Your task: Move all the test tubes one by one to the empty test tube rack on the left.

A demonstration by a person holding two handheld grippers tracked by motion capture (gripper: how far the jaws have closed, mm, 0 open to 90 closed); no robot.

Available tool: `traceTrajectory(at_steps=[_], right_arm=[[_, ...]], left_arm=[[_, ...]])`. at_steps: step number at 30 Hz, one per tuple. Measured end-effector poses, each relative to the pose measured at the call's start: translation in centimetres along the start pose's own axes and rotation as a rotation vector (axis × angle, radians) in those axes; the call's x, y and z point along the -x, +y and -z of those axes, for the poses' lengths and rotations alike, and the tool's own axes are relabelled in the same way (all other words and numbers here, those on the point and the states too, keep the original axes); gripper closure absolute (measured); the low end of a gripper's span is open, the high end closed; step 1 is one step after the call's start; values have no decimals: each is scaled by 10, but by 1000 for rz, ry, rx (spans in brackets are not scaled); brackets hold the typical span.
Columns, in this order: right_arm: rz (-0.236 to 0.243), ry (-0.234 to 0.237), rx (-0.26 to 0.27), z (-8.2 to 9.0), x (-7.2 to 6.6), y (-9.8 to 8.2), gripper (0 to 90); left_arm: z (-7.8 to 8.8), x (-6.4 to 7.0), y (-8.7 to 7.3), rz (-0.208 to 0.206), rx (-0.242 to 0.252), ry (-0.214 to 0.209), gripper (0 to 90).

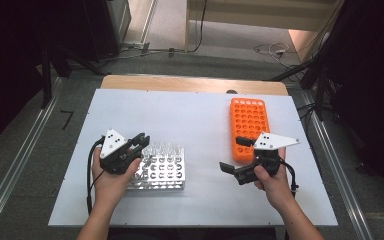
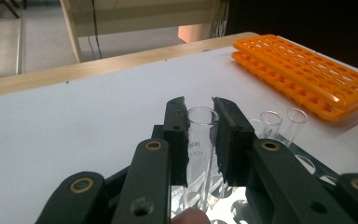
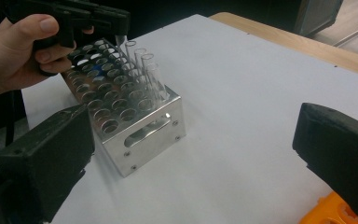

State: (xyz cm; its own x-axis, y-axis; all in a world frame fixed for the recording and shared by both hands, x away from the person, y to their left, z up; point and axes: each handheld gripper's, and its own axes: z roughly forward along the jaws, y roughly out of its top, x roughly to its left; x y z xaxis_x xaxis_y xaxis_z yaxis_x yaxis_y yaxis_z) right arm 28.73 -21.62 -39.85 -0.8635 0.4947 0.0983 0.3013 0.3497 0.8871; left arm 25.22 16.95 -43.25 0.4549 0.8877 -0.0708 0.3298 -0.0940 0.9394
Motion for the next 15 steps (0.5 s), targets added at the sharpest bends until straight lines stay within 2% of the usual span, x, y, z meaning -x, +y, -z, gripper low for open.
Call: traceTrajectory(at_steps=[4, 11, 15], right_arm=[[-3, -1, -1, 0, 1, 0, 0], [-3, -5, 2, 1, 1, 0, 0], [-3, -5, 1, 1, 1, 0, 0]], left_arm=[[-1, 0, 0, 10, -16, -5, 751], [-4, -2, 0, 27, -87, -10, 748], [-6, -3, 0, 22, -118, -11, 748]])
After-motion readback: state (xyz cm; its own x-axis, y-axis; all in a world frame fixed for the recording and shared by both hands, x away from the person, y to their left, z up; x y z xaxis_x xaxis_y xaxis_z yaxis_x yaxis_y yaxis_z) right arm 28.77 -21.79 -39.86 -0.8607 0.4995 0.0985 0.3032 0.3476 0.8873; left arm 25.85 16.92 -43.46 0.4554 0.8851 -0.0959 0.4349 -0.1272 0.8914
